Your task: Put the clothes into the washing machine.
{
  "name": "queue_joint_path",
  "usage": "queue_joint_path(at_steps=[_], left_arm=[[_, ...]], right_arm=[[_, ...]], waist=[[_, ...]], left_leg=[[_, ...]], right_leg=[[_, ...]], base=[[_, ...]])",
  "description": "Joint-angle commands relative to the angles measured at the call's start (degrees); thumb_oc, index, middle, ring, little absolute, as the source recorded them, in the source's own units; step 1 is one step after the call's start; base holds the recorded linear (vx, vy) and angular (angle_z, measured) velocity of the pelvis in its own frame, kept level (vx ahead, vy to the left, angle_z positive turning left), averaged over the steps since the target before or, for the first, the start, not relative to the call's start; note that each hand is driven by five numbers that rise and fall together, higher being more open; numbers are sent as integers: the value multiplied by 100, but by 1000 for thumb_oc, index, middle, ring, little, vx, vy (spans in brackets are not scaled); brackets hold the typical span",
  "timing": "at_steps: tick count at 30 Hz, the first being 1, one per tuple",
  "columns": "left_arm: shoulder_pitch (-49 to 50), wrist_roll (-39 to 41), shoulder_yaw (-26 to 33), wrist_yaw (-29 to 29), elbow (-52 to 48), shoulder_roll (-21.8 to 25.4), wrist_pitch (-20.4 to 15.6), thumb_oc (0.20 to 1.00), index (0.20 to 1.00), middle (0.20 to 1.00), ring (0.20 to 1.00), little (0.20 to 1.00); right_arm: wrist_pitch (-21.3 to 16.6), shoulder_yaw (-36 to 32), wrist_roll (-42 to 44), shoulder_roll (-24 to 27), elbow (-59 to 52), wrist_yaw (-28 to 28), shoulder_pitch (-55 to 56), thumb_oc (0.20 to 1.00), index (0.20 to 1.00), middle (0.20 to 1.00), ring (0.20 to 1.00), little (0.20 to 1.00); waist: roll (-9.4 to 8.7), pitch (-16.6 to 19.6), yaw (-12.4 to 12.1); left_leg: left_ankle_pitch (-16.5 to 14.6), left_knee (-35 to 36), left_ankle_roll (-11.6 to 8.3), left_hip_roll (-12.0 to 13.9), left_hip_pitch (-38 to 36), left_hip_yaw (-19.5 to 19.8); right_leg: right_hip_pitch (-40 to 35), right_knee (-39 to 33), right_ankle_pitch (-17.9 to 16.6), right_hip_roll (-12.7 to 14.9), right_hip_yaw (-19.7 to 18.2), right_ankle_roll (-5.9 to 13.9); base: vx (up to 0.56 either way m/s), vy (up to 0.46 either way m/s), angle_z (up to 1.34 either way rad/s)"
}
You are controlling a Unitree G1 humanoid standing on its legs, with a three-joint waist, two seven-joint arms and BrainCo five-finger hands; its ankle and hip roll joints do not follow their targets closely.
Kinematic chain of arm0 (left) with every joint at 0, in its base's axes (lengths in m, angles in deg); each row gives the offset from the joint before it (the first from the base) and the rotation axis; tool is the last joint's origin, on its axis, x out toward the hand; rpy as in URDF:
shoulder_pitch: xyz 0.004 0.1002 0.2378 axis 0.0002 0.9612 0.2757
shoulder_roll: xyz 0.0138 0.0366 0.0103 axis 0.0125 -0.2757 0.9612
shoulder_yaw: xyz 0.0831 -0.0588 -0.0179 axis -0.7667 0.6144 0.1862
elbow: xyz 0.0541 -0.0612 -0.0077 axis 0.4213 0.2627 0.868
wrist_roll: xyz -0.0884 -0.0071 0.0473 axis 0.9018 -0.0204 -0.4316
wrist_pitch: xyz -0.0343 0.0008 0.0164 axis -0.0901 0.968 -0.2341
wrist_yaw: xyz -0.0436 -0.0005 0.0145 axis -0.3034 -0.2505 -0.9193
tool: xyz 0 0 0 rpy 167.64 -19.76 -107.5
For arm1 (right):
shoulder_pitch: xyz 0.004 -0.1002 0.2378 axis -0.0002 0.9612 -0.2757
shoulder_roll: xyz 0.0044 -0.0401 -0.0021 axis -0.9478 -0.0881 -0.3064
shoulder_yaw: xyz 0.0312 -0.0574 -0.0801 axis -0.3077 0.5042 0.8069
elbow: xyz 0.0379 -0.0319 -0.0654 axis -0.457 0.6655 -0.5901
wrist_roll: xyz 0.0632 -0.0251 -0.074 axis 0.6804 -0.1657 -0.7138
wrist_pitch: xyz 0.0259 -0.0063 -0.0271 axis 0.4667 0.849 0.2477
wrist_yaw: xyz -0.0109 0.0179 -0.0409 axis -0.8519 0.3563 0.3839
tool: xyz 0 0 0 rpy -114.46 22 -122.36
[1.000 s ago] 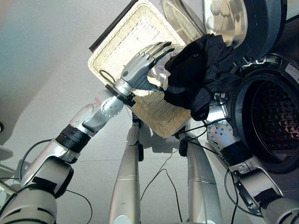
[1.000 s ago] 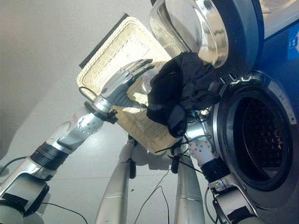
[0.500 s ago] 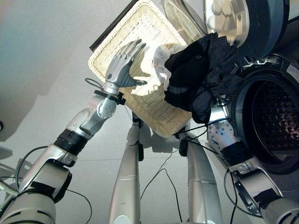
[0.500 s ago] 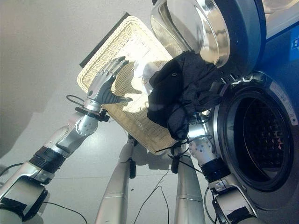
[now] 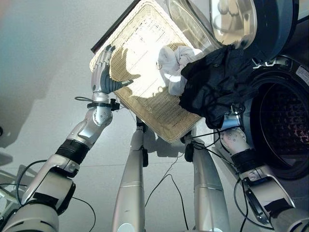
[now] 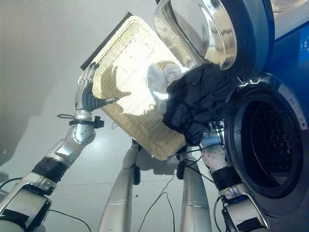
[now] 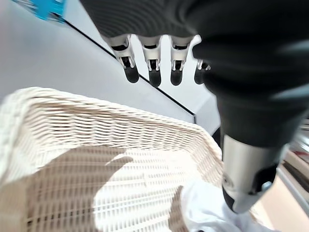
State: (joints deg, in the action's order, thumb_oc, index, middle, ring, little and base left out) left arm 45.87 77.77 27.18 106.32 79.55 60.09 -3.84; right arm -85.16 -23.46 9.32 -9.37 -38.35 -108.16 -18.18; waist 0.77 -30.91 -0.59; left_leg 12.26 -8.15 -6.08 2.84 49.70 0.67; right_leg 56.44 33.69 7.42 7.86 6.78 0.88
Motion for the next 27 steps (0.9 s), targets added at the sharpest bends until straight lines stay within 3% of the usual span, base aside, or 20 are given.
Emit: queue_joint_path(at_steps=[1, 5, 13, 27], left_arm=[[-183, 324, 382, 384, 81, -98, -273, 1000, 1000, 1000, 1000, 1000], [-234, 456, 298, 579, 499, -99, -329, 1000, 1000, 1000, 1000, 1000], [-283, 556, 183, 744, 748, -76, -399, 1000, 1000, 1000, 1000, 1000], [-539, 628, -24, 821, 988, -67, -412, 1000, 1000, 1000, 1000, 1000]], right_arm=[[27, -144, 440, 268, -231, -492, -17, 200, 200, 200, 200, 200], [178, -145, 967, 412, 504, -756, 70, 200, 200, 200, 200, 200], [223, -243, 1499, 535, 1413, -717, 145, 200, 200, 200, 200, 200], [50, -1034, 2555, 463, 2667, -284, 43, 200, 200, 200, 200, 200]], waist=[[2, 112, 167], [-15, 112, 213], [-3, 112, 241], [69, 112, 260]], left_leg=[[-668, -584, 15, -340, 3, -243], [-647, -526, -4, -297, 12, -289], [-662, -531, -6, -283, 37, -314], [-640, -547, 6, -283, 137, -321]], right_leg=[[-398, -1861, -1551, -283, 154, 761], [-386, -1904, -1563, -316, 114, 752], [-355, -1900, -1561, -340, 69, 736], [-273, -1929, -1625, -329, 17, 726]], base=[[-1, 39, -4], [0, 34, -9], [3, 24, -7], [-1, 4, -1]])
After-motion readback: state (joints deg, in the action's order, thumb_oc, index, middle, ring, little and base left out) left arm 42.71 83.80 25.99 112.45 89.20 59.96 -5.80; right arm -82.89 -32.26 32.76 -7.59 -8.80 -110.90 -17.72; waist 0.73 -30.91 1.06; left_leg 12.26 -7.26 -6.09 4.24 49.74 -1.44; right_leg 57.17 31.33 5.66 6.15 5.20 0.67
